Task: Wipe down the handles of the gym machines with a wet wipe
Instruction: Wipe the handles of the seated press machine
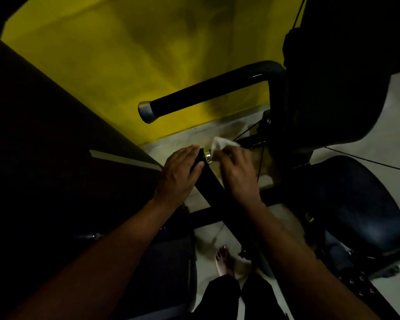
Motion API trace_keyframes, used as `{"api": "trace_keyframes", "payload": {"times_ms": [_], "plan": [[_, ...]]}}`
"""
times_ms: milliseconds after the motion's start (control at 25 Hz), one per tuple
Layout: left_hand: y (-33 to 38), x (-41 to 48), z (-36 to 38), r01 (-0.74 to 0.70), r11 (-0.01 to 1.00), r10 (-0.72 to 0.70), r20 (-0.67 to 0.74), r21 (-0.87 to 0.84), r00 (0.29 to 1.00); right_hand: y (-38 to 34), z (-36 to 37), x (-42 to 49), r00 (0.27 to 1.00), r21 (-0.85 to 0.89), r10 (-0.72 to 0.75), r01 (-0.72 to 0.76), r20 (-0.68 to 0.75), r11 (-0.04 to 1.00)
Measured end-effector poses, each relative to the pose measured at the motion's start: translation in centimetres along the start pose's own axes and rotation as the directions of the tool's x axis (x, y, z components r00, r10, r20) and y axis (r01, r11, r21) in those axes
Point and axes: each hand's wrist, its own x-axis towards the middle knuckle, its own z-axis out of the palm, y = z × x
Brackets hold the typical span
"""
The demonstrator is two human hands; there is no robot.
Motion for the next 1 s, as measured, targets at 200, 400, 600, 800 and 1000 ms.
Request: {"api": "trace_keyframes", "payload": {"times_ms": [200, 400, 600, 800, 1000], "plan": [[-0.3, -0.4, 0.8, -0.012, 0.999, 0.010, -0.076, -0.033, 0.997, -3.9, 2.3, -1.2, 0.637, 0.704, 0.770, -0.565, 0.039, 0.432], [-0.5, -0.3, 1.1, -0.030, 0.999, 0.028, -0.064, -0.034, 0.998, -4.7, 3.7, 0.5, 0.396, 0.806, 0.709, -0.183, 0.584, -0.562], [-0.8, -0.2, 0.9, -0.039, 0.999, 0.038, -0.034, -0.024, 0.999, -3.5, 3.3, 1.6, 0.362, 0.731, 0.644, -0.202, 0.674, -0.652], [-0.8, -0.4, 0.8, -0.040, 0.999, 0.039, -0.023, -0.031, 0.999, -4.6, 2.9, 1.4, 0.209, 0.834, 0.808, -0.166, 0.551, -0.526], [-0.7, -0.3, 1.0, -0.021, 0.998, 0.019, -0.029, -0.051, 0.999, -6.4, 4.0, -0.5, 0.730, 0.483, 0.654, -0.508, -0.198, 0.713]]}}
